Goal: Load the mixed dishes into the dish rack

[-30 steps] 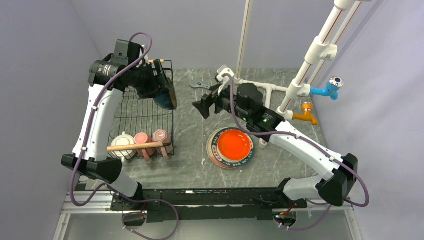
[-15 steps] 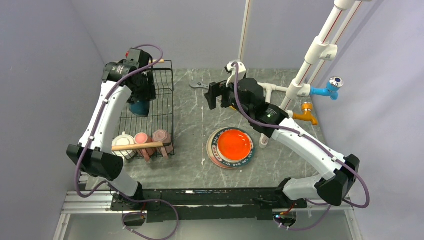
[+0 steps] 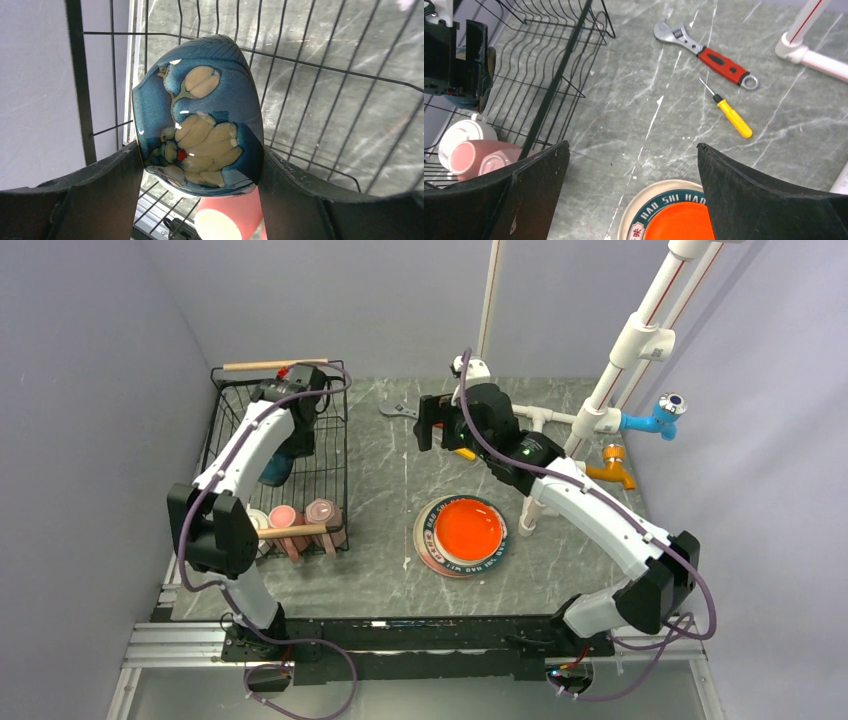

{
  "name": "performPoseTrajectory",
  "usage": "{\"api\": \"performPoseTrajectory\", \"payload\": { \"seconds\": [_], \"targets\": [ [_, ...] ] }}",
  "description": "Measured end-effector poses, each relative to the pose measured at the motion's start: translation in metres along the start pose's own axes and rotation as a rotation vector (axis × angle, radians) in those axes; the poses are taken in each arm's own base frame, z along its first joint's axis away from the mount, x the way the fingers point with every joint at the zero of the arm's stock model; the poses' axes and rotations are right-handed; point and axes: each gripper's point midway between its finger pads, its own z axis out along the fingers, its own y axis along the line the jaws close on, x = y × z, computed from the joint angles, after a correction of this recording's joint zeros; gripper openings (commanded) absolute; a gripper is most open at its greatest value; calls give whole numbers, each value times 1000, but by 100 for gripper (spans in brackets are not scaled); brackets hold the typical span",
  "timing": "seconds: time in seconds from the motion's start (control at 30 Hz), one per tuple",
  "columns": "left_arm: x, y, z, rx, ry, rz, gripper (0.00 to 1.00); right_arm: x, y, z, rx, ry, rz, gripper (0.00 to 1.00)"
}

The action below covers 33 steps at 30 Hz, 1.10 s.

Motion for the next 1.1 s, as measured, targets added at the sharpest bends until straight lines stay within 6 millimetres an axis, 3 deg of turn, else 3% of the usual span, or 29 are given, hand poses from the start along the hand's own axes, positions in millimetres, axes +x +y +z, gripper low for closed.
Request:
{"api": "performPoseTrajectory", "payload": {
  "seconds": [0.23,0.47,1.03,1.1],
  "targets": [
    [27,-5,43,-120,73,64,0,21,-6,21,22,100,32,100],
    [50,-2,61,-188,109,100,0,27,-13,28,38,131,74,100],
    [46,-1,88,-280,137,102,0,34,-28,30,36,152,114,100],
    [47,-1,88,-281,139,99,4,35,-28,30,32,153,114,100]
  ]
}}
